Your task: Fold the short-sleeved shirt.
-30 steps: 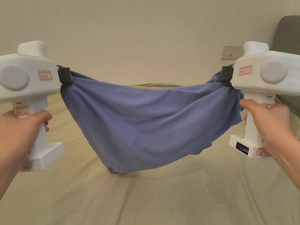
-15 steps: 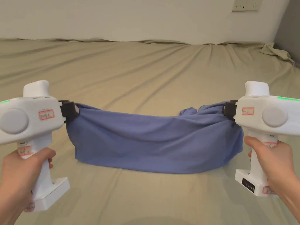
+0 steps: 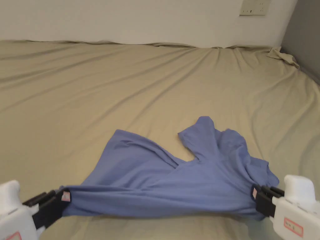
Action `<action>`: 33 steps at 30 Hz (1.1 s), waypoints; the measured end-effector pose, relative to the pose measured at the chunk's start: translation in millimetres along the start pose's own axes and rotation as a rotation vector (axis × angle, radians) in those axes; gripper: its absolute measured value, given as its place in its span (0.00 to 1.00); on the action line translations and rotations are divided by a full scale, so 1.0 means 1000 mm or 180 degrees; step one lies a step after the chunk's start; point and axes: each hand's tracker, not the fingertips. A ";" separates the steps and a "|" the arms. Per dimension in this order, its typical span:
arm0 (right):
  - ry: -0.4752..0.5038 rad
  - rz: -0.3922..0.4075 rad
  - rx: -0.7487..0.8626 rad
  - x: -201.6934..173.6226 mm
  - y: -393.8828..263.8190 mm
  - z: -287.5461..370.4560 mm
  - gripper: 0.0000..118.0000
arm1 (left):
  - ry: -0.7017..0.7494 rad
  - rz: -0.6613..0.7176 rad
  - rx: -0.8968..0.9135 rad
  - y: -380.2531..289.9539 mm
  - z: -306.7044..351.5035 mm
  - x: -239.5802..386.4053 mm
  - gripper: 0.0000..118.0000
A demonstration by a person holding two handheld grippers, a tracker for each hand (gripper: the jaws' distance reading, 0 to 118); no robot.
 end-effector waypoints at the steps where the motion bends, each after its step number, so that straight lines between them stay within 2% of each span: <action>1: -0.0023 -0.0013 -0.0015 0.001 -0.014 0.013 0.13 | 0.0042 0.0031 -0.0084 -0.014 0.010 -0.002 0.06; 4: -0.0067 -0.0015 -0.0088 0.005 -0.044 0.047 0.13 | 0.0117 0.0173 -0.0267 -0.049 0.035 -0.009 0.06; 8: -0.0116 -0.0012 -0.0199 0.009 -0.069 0.091 0.13 | 0.0172 0.0136 -0.0369 -0.080 0.062 -0.016 0.06; 12: -0.0169 0.0178 -0.0311 0.008 -0.082 0.113 0.13 | 0.0286 -0.0010 -0.0516 -0.094 0.075 -0.018 0.06; 13: -0.0153 0.0192 -0.0317 0.007 -0.083 0.114 0.18 | 0.0340 -0.0114 -0.0556 -0.097 0.074 -0.014 0.06; 14: -0.0158 0.0265 -0.0397 0.005 -0.081 0.113 0.32 | 0.0366 -0.0196 -0.0602 -0.096 0.072 -0.013 0.10; 15: -0.0222 0.0371 -0.0515 0.003 -0.076 0.111 0.42 | 0.0365 -0.0211 -0.0646 -0.093 0.070 -0.012 0.10; 16: -0.0273 0.0413 -0.0651 0.000 -0.072 0.110 0.42 | 0.0429 -0.0241 -0.0728 -0.088 0.069 -0.011 0.14; 17: -0.0192 0.0427 -0.0727 -0.002 -0.069 0.112 0.66 | 0.0473 -0.0320 -0.0751 -0.086 0.071 -0.002 0.35; 18: -0.0141 0.0412 -0.0657 -0.004 -0.066 0.121 0.97 | 0.0458 -0.0427 -0.0737 -0.081 0.077 0.002 0.65; 19: -0.0134 0.0408 -0.0560 -0.009 -0.061 0.132 0.99 | 0.0469 -0.0561 -0.0620 -0.076 0.087 0.008 0.75; 21: -0.0099 0.0413 -0.0521 -0.015 -0.046 0.150 0.99 | 0.0603 -0.0857 -0.0479 -0.065 0.109 0.028 0.75; 23: -0.0126 0.0475 -0.0349 -0.024 -0.034 0.169 0.99 | 0.0498 -0.0928 -0.0331 -0.050 0.133 0.042 0.75; 24: -0.0114 0.0473 -0.0278 -0.027 -0.030 0.177 0.98 | 0.0425 -0.0935 -0.0299 -0.044 0.143 0.047 0.75; 25: -0.0009 0.0489 -0.0200 -0.031 -0.026 0.187 0.93 | 0.0248 -0.0916 -0.0240 -0.040 0.159 0.056 0.74; 26: 0.0123 0.0505 -0.0138 -0.035 -0.024 0.197 0.77 | 0.0126 -0.1012 -0.0108 -0.039 0.172 0.061 0.58; 27: 0.0099 0.0525 -0.0133 -0.039 -0.023 0.202 0.30 | 0.0128 -0.1080 -0.0037 -0.038 0.179 0.068 0.23; 28: 0.0046 0.0502 -0.0123 -0.044 -0.023 0.207 0.02 | 0.0271 -0.1094 -0.0051 -0.038 0.184 0.074 0.00; 29: -0.0027 0.0489 0.0037 -0.047 -0.024 0.214 0.02 | 0.0410 -0.1055 0.0010 -0.040 0.191 0.080 0.00; 30: 0.0032 0.0506 0.0010 -0.048 -0.025 0.218 0.02 | 0.0313 -0.1116 -0.0163 -0.038 0.194 0.079 0.00; 33: 0.0067 0.0551 -0.0004 -0.051 -0.026 0.225 0.02 | 0.0422 -0.1157 -0.0140 -0.047 0.200 0.082 0.00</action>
